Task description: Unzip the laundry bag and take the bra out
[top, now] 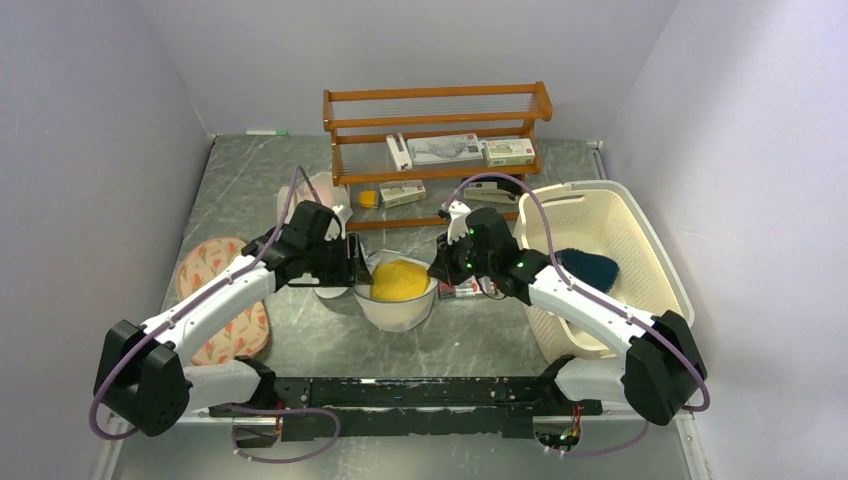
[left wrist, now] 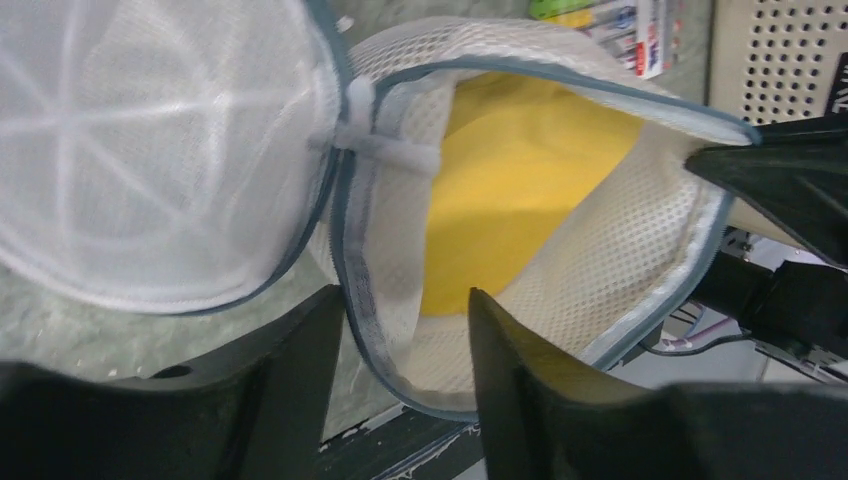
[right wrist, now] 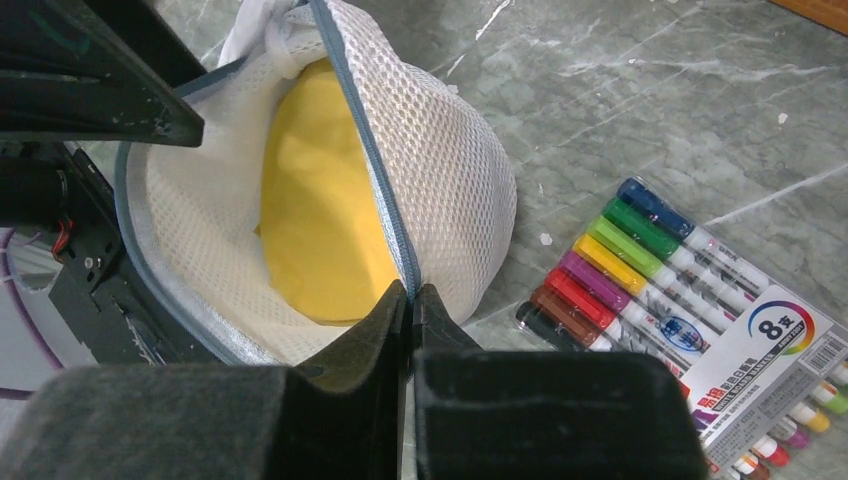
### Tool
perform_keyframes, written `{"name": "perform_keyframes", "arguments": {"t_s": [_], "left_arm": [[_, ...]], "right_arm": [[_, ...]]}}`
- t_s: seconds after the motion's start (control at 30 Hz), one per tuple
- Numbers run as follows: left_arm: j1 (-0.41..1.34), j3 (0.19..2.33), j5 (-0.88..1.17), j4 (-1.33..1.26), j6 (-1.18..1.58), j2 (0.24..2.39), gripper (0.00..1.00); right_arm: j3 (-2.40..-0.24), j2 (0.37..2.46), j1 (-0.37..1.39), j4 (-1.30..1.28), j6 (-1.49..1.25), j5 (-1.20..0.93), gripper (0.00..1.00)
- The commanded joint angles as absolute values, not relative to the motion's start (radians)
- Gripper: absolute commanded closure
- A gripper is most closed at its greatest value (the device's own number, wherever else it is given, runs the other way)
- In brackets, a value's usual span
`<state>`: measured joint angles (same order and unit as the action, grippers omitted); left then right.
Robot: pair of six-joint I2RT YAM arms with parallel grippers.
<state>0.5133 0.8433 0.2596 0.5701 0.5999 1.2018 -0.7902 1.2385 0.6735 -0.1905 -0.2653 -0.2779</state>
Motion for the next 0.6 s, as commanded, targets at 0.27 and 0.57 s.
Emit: {"name": "perform_keyframes", "arguments": {"t_s": [0.27, 0.57], "left_arm": [[0.531, 0.759, 0.373, 0.315, 0.573, 1.101, 0.93], [0.565, 0.745, 0.343, 0.294, 0.496, 1.021, 0.93]], "right_arm": [[-0.853, 1.19, 0.697, -0.303, -0.206, -0.17, 0.86], [-1.071, 1.262, 0.854, -0.431, -0.142, 0.01, 0.6]]}}
